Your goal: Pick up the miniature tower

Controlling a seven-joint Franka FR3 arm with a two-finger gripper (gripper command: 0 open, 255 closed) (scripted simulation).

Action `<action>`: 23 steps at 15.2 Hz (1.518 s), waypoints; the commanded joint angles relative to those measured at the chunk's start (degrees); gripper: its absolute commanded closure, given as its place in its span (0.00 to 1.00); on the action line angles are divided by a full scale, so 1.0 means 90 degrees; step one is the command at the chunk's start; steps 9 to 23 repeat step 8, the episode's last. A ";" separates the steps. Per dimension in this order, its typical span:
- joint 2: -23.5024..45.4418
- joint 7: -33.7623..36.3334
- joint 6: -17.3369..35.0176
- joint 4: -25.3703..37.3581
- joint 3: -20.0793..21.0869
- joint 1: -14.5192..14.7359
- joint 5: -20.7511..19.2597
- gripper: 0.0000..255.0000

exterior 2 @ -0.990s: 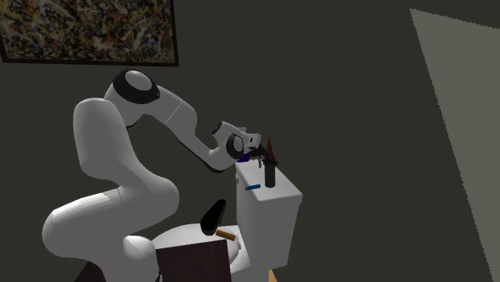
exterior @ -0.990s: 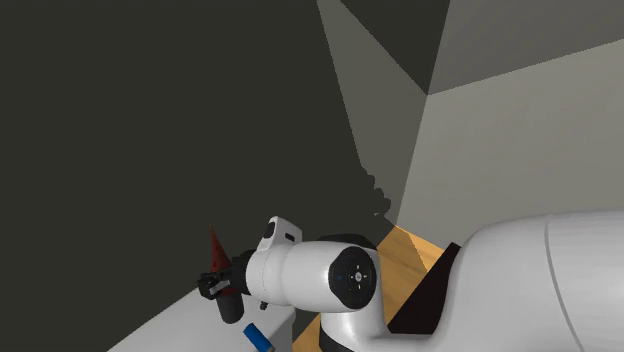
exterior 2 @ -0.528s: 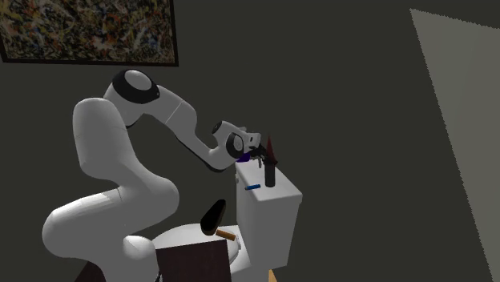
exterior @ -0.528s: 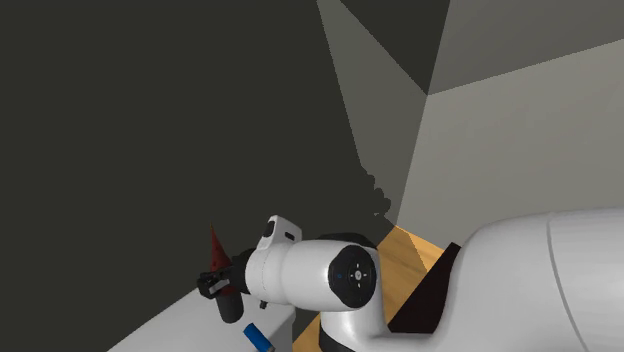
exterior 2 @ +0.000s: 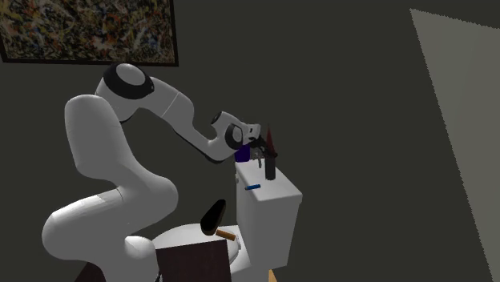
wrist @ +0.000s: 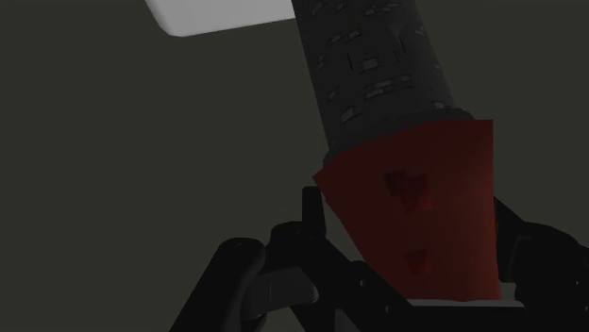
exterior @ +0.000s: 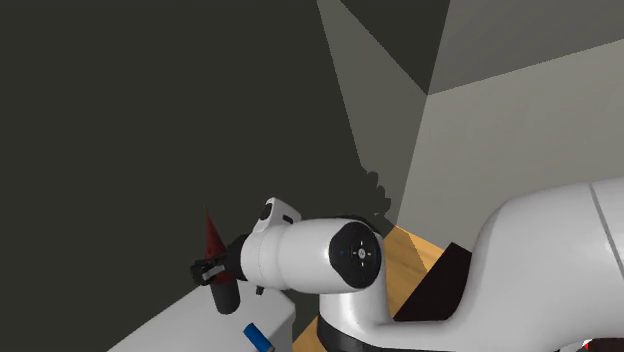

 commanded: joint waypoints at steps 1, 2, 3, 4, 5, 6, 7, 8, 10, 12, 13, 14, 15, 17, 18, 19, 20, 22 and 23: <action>0.0094 -0.0073 -0.0133 0.0030 -0.0192 0.0158 -0.0030 1.00; 0.0135 -0.0106 -0.0203 0.0049 -0.0286 0.0238 -0.0043 1.00; 0.0175 -0.0139 -0.0272 0.0070 -0.0381 0.0319 -0.0055 1.00; 0.0213 -0.0172 -0.0343 0.0092 -0.0476 0.0400 -0.0068 1.00; 0.0251 -0.0205 -0.0413 0.0115 -0.0570 0.0481 -0.0080 1.00; 0.0287 -0.0237 -0.0484 0.0140 -0.0665 0.0562 -0.0091 1.00; 0.0292 -0.0242 -0.0495 0.0144 -0.0680 0.0574 -0.0092 1.00; 0.0293 -0.0242 -0.0495 0.0144 -0.0679 0.0574 -0.0092 1.00; 0.0293 -0.0242 -0.0495 0.0144 -0.0679 0.0574 -0.0092 1.00; 0.0293 -0.0242 -0.0495 0.0144 -0.0679 0.0574 -0.0092 1.00; 0.0293 -0.0242 -0.0495 0.0144 -0.0679 0.0574 -0.0092 1.00; 0.0293 -0.0242 -0.0495 0.0144 -0.0679 0.0574 -0.0092 1.00; 0.0293 -0.0242 -0.0495 0.0144 -0.0679 0.0574 -0.0092 1.00; 0.0293 -0.0242 -0.0495 0.0144 -0.0679 0.0574 -0.0092 1.00; 0.0293 -0.0242 -0.0495 0.0144 -0.0679 0.0574 -0.0092 1.00; 0.0293 -0.0242 -0.0495 0.0144 -0.0679 0.0574 -0.0092 1.00; 0.0293 -0.0242 -0.0495 0.0144 -0.0679 0.0574 -0.0092 1.00; 0.0293 -0.0242 -0.0495 0.0144 -0.0679 0.0574 -0.0092 1.00; 0.0293 -0.0242 -0.0495 0.0144 -0.0679 0.0574 -0.0092 1.00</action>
